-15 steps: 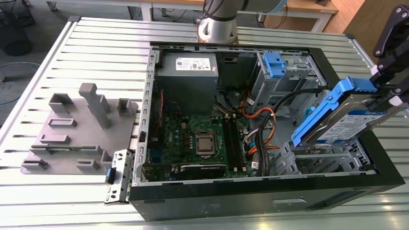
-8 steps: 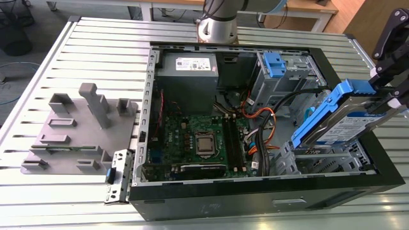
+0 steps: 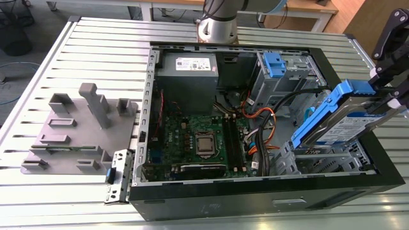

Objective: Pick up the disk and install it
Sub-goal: 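Insert the disk into the insertion slot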

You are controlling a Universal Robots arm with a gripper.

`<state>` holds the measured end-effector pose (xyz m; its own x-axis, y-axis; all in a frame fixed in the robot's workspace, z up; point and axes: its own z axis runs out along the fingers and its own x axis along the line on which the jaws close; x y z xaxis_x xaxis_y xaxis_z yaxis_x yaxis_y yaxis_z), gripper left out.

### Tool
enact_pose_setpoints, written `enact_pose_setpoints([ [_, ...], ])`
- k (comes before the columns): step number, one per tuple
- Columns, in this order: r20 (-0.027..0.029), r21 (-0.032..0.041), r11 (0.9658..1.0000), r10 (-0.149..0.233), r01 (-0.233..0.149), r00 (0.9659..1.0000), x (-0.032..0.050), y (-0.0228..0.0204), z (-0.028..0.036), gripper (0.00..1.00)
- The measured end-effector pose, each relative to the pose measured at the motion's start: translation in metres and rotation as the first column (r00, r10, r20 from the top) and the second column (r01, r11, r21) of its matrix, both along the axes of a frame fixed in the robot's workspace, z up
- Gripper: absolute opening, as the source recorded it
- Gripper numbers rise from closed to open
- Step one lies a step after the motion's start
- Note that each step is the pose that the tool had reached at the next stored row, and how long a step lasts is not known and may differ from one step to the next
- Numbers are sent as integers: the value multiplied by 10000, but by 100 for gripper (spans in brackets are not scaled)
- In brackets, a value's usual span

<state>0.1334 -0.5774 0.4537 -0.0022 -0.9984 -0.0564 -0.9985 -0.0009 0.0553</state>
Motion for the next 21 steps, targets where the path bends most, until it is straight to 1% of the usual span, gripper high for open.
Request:
enact_pose_setpoints([
  [3, 15, -2, 10000, 19, -19, 10000, -2, -3, -3, 35],
  [10, 28, -1, 10000, 68, -68, 10000, -10, -9, -11, 35],
  [13, 29, -1, 9999, 152, -152, 9999, -11, -9, -13, 35],
  [18, 28, -2, 9998, 175, -175, 9998, -12, -10, -16, 35],
  [21, 28, -1, 9998, 175, -175, 9998, -12, -11, -29, 35],
])
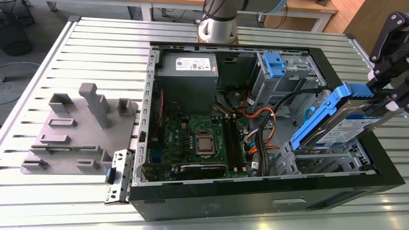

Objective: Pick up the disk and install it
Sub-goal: 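Insert the disk into the insertion slot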

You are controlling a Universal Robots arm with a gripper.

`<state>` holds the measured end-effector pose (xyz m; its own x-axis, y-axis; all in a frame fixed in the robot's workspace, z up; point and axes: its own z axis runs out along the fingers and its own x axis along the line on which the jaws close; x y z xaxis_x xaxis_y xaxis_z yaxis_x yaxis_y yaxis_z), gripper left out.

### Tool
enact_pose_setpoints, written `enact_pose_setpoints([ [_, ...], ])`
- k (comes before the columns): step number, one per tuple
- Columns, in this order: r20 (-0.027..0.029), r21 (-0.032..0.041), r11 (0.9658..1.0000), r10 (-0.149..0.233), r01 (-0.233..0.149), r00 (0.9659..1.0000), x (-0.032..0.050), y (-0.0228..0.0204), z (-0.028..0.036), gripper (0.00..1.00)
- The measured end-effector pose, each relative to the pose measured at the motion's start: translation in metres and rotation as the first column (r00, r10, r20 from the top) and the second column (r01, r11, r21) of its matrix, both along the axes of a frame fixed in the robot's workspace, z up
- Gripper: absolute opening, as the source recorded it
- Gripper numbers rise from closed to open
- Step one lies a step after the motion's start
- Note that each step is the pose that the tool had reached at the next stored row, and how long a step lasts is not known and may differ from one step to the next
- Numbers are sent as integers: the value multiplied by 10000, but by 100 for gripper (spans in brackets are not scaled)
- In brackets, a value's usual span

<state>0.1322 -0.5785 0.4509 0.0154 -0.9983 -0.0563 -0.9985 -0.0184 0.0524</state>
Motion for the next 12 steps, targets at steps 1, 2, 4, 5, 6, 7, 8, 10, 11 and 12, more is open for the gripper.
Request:
enact_pose_setpoints([
  [1, 0, 0, 10000, 0, 0, 10000, 0, 0, -3, 35],
  [2, 0, 0, 10000, 0, 0, 10000, 0, 0, -3, 35],
  [4, 0, 0, 10000, 0, 0, 10000, 0, 0, -6, 35],
  [5, 0, 0, 10000, -1, 1, 10000, 0, 0, -7, 35],
  [6, 0, 0, 10000, -3, 3, 10000, 0, 0, -8, 35],
  [7, 0, 1, 10000, -9, 9, 10000, 2, 0, -10, 35],
  [8, 0, 1, 10000, -25, 25, 10000, 3, 0, -12, 35],
  [10, -1, -1, 10000, -76, 76, 10000, 3, 0, -13, 35],
  [11, 0, 0, 10000, -78, 78, 10000, 4, 0, -13, 35],
  [12, 0, -1, 10000, -80, 80, 10000, 4, 0, -13, 35],
])
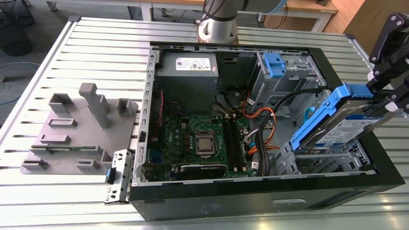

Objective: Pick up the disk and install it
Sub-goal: 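Insert the disk into the insertion slot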

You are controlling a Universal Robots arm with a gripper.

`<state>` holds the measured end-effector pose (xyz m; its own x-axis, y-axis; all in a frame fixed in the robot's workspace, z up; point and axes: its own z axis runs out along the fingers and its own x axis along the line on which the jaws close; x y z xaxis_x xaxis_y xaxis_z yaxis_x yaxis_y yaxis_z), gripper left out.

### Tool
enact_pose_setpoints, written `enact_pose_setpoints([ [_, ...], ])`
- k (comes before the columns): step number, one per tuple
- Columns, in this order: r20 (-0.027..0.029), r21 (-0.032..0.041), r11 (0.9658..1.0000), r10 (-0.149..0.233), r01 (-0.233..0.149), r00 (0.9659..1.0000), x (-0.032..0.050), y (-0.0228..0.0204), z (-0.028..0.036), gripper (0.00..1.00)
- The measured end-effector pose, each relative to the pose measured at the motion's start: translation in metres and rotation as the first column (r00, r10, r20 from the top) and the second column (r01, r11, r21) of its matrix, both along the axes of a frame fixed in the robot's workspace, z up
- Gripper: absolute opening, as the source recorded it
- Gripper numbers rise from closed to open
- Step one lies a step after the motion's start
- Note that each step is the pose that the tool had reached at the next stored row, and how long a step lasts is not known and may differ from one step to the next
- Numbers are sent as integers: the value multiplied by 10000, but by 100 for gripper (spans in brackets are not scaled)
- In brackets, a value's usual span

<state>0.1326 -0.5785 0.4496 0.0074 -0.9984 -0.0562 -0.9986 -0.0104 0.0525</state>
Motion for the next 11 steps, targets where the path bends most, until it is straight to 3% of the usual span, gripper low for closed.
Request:
enact_pose_setpoints([
  [11, 0, 1, 10000, -88, 88, 10000, 0, 0, -10, 35],
])
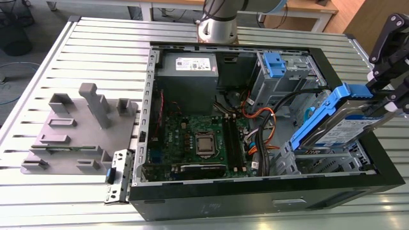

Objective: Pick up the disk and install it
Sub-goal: 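Insert the disk into the insertion slot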

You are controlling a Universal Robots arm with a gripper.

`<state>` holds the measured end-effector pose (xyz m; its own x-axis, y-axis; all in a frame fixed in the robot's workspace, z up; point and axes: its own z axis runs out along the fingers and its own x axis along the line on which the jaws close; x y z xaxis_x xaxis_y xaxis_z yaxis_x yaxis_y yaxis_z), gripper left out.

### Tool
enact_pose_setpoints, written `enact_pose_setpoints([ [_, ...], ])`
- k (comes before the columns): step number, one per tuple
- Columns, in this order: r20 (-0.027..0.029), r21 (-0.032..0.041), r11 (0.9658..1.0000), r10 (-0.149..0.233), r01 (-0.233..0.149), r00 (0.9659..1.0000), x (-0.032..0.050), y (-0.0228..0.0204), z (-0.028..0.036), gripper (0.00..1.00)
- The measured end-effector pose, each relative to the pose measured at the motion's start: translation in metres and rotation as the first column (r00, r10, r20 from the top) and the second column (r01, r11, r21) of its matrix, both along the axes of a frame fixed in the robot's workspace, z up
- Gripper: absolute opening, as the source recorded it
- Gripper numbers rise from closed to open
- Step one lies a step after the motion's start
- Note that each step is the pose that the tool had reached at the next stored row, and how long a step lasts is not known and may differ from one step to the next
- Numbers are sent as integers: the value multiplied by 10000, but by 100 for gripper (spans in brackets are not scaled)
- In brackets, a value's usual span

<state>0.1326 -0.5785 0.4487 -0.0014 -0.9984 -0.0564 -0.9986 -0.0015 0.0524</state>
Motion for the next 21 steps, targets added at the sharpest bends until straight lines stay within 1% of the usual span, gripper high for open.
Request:
enact_pose_setpoints([
  [3, 0, -1, 10000, 0, 0, 10000, 0, 0, -25, 35],
  [12, -1, 1, 10000, 0, 0, 10000, 0, 0, -129, 35],
  [21, 0, 2, 10000, 0, 0, 10000, 0, -5, -133, 35],
])
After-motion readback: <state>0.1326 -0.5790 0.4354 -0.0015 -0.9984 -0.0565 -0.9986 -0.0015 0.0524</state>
